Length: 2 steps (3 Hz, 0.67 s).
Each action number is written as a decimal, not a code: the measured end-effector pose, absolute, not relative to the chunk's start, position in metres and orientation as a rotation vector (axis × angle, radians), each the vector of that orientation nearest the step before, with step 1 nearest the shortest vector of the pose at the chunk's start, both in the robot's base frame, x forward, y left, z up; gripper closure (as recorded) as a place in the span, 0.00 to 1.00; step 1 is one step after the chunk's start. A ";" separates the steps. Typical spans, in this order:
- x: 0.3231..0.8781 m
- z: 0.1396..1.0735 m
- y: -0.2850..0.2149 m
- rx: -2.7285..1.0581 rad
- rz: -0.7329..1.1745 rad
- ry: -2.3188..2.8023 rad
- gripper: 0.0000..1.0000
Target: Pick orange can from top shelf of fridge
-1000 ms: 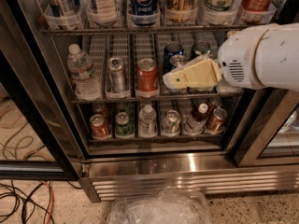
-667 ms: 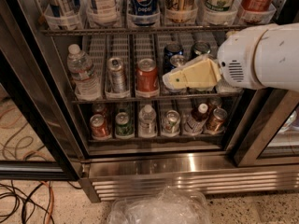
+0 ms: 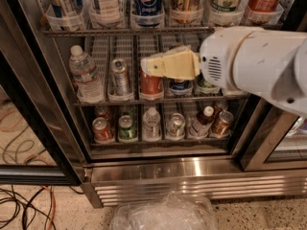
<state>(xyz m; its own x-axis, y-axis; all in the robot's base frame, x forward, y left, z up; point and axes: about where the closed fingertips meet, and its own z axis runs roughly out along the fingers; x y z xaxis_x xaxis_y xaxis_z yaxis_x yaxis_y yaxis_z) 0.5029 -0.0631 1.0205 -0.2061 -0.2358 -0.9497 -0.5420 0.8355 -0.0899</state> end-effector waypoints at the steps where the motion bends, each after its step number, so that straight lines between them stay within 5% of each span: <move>1: 0.504 1.038 -0.027 -0.491 0.328 1.714 0.00; 2: 0.493 1.047 -0.009 -0.397 0.259 1.663 0.00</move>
Offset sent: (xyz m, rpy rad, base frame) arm -0.0054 0.0568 0.0452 0.1575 -0.2983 -0.4033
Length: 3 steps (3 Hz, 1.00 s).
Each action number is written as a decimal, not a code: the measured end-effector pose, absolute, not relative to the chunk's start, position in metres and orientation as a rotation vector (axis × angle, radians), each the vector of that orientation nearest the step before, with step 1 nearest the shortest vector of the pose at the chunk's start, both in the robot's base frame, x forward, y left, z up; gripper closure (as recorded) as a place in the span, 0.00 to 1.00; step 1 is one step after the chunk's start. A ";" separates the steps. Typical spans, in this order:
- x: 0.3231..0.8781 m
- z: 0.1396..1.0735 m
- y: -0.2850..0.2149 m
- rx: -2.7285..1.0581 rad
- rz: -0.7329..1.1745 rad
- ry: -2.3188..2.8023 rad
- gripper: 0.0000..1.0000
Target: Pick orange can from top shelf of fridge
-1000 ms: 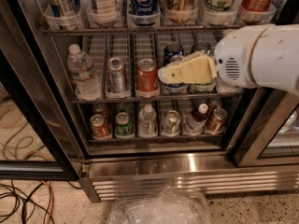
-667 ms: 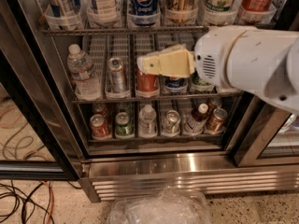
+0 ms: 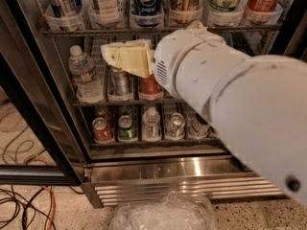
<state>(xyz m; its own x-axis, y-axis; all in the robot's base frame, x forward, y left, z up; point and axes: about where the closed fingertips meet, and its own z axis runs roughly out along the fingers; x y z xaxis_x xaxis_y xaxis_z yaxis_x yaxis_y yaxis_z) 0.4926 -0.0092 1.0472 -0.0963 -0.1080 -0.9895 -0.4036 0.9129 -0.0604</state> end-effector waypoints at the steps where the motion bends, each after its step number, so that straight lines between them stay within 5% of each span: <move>1: 0.496 1.065 -0.014 -0.355 0.212 1.607 0.00; 3: 0.498 1.053 -0.011 -0.322 0.204 1.610 0.09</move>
Offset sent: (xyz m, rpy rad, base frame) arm 0.0036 0.0017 -0.0085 0.0336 -0.0238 -0.0517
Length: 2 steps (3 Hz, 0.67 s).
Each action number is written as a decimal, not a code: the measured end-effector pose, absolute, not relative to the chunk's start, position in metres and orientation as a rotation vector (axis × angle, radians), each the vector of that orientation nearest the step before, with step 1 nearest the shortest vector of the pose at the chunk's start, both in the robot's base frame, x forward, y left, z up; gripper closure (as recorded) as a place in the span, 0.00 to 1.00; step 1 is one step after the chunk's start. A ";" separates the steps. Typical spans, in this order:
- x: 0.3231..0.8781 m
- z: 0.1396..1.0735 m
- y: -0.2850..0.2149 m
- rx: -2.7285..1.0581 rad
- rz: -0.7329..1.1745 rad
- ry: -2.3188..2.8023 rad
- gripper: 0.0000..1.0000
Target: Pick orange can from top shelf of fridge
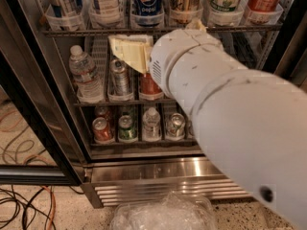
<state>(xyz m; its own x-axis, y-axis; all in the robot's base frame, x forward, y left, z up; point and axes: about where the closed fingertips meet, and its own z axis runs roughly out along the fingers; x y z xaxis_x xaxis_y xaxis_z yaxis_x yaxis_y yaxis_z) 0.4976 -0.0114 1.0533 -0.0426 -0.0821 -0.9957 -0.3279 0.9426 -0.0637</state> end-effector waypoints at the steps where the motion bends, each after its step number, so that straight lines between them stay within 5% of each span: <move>1: 0.503 1.045 -0.012 -0.259 0.202 1.605 0.25; 2: 0.515 1.051 -0.011 -0.222 0.195 1.575 0.29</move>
Offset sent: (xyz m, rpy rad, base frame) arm 0.0498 0.0027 -0.0013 0.0955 -0.0473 -0.1111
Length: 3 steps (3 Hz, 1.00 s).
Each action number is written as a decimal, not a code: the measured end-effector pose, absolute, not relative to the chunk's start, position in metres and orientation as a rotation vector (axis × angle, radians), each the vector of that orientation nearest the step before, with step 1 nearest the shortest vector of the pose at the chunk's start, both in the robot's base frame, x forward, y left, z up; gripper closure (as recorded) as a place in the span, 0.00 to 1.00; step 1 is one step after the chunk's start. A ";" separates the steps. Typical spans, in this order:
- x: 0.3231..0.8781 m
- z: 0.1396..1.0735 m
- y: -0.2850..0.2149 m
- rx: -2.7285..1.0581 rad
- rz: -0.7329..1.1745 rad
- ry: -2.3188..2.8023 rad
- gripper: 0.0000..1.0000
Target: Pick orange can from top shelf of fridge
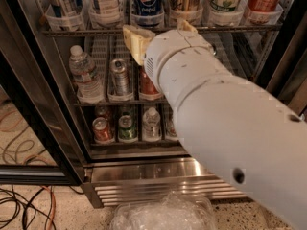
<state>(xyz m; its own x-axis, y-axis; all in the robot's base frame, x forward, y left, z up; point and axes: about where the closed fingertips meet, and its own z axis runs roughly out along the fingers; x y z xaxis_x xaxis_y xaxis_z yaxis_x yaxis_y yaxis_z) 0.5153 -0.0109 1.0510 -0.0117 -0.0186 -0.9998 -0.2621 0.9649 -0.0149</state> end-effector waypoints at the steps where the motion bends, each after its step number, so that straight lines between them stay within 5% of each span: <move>1: 0.529 1.064 -0.014 -0.207 0.168 1.531 0.30; 3: 0.548 1.079 -0.019 -0.212 0.105 1.470 0.29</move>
Offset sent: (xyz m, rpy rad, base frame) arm 0.0502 -0.0095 0.0259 -0.0347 -0.1218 -0.0649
